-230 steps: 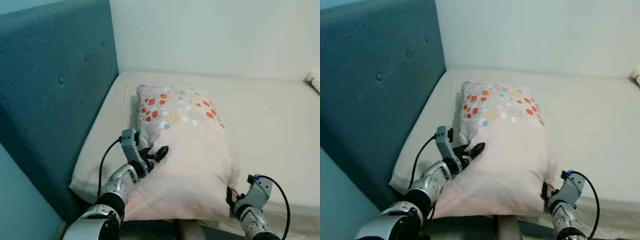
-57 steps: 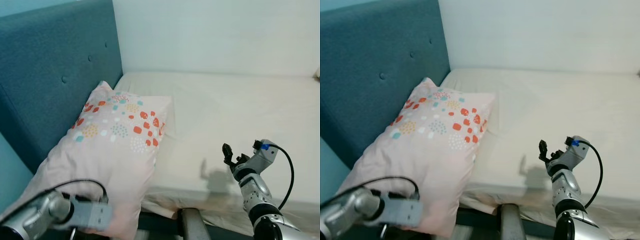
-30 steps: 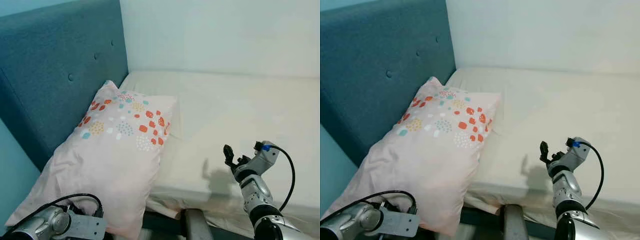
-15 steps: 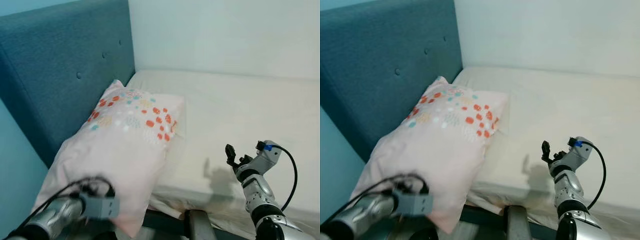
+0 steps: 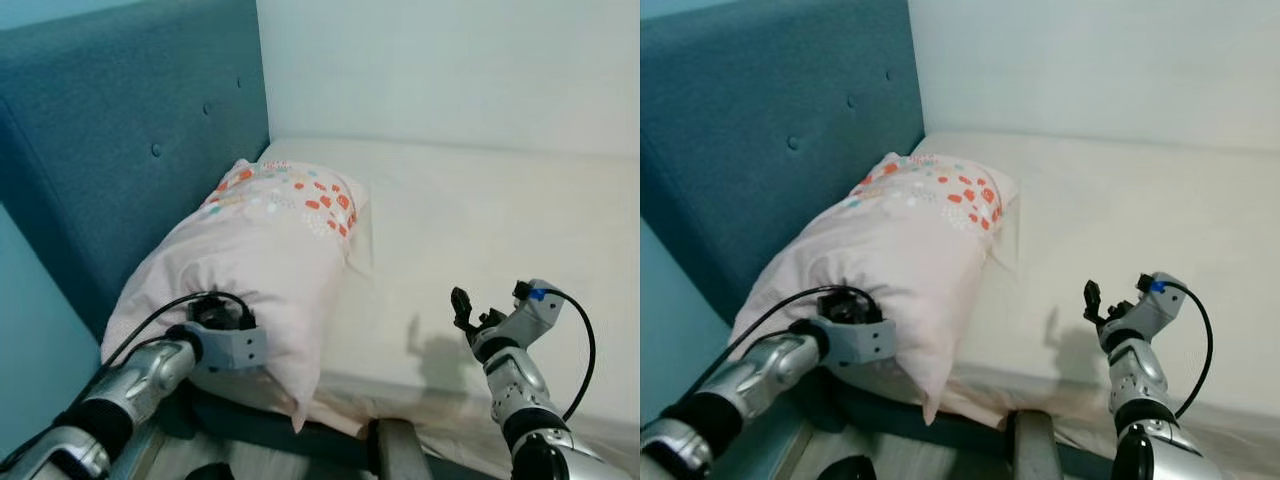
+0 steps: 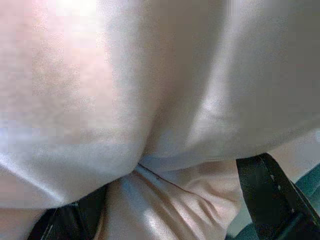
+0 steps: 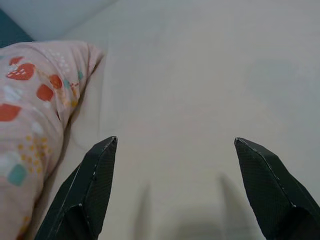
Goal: Clean up the room
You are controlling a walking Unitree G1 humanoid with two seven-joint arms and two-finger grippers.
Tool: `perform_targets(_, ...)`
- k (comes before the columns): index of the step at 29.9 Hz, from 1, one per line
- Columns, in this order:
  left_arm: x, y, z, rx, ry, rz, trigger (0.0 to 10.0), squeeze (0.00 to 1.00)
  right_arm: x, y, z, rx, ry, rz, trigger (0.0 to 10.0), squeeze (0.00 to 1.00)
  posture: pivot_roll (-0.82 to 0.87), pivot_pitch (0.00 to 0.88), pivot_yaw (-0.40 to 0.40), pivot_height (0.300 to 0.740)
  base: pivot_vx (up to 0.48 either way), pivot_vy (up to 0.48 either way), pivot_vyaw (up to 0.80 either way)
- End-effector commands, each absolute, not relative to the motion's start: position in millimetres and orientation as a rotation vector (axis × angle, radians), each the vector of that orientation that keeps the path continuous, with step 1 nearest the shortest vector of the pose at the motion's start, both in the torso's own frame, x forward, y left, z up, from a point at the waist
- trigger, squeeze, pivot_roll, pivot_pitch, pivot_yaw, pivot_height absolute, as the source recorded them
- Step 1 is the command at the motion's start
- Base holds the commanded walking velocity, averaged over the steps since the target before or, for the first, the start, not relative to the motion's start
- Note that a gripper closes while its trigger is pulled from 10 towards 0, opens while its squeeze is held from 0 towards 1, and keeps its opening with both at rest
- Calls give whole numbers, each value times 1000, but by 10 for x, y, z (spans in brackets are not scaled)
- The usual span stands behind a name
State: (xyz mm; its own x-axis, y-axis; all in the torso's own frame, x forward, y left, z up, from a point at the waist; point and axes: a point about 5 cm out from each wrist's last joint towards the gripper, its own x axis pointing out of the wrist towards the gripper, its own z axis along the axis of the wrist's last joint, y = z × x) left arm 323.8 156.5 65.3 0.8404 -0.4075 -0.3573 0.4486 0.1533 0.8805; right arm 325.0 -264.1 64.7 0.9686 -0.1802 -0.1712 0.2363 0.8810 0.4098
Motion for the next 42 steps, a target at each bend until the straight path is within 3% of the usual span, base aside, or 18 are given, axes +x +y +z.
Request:
perform_targets(1,3316,1392,729,1242,-20,-599,10000,0,3266,-2652,680,444,118,-214,10000,0,-89,0,-11,466,0,0,0)
perform_targets(12,3452,946,796,1141,-58,-540,10000,0,3248,-2683,681,438,111,-217,10000,0,-108,0,-7,466,0,0,0)
perform_targets(16,3523,952,824,1173,-41,-508,10000,0,3231,-2680,663,437,113,-216,10000,0,-114,7,-9,466,0,0,0)
perform_targets(28,3812,1386,1137,1390,11,-351,10000,0,3164,-2721,610,427,122,-222,10000,0,-134,33,-2,466,0,0,0)
perform_targets(31,3803,1630,1101,1470,82,-323,10000,0,3148,-2743,603,425,122,-229,10000,0,-130,38,-2,466,0,0,0)
perform_targets(33,3803,1630,1101,1470,82,-323,10000,0,3148,-2743,603,425,122,-229,10000,0,-130,38,-2,466,0,0,0)
perform_targets(36,3639,1856,815,1416,272,-384,10000,0,3136,-2752,593,426,125,-233,10000,0,-125,34,-1,466,0,0,0)
perform_targets(42,3370,1860,419,1274,475,-548,10000,0,3152,-2715,590,428,129,-226,10000,0,-122,30,-4,466,0,0,0)
